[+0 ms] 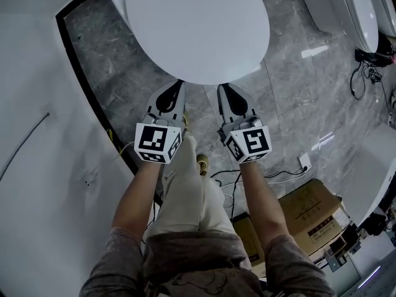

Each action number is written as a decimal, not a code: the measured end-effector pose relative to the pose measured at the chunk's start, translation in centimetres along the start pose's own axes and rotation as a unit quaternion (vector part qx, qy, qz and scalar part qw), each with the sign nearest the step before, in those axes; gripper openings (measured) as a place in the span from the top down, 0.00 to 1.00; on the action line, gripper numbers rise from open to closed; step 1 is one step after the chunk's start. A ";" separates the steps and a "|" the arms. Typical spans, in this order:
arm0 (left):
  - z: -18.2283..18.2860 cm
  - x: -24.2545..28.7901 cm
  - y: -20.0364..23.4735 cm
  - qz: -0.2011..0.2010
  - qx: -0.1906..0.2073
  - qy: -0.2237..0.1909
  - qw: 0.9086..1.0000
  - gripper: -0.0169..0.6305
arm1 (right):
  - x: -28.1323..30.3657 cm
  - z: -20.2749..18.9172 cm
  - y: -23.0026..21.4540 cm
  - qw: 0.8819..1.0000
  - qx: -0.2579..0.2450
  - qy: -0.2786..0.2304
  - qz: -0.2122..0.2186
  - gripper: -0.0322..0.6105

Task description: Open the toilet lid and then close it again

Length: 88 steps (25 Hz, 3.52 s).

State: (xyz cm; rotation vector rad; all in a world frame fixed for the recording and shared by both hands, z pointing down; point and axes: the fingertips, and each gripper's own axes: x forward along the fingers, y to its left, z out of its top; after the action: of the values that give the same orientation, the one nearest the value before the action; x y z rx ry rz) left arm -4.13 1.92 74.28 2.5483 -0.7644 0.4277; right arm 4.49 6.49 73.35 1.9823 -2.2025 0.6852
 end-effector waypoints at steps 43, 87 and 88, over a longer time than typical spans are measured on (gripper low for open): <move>37.9 2.8 10.9 0.084 -0.045 -0.001 0.995 0.96 | 18.1 40.3 4.9 0.997 -0.042 0.021 0.056 0.91; 51.6 9.5 15.9 0.040 -0.019 -0.011 0.999 0.74 | 26.0 51.1 -0.4 0.998 -0.017 0.035 0.051 0.56; 51.7 9.8 16.1 0.040 -0.017 -0.010 0.999 0.74 | 26.3 51.0 -0.4 0.998 -0.017 0.039 0.052 0.56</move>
State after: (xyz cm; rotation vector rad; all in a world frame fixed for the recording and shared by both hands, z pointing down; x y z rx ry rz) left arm 2.76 -40.03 39.31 2.5007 -0.8744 0.4127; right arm 12.23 -37.67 37.52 1.8039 -2.2685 0.7188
